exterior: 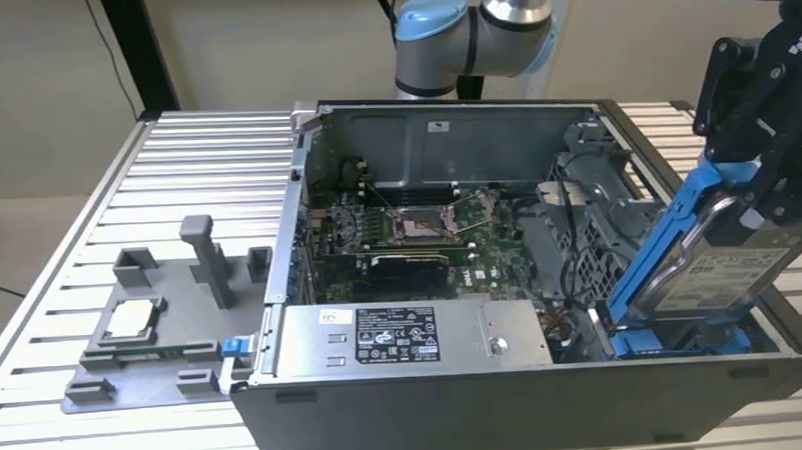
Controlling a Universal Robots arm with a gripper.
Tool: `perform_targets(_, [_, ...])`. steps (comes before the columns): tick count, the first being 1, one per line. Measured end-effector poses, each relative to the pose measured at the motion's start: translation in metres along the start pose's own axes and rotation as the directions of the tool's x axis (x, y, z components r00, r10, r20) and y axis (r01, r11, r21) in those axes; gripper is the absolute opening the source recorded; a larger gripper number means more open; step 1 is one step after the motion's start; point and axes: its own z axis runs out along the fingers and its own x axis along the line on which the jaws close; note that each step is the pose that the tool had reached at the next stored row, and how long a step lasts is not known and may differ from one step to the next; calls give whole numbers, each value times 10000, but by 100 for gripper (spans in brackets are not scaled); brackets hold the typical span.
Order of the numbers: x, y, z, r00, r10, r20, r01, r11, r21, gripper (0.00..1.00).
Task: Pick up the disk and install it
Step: 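Insert the disk into the insertion slot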
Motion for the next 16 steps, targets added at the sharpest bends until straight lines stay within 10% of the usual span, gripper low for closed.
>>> perform_targets(16, [9, 0, 183, 10000, 1, 0, -1, 10000, 31, 0])
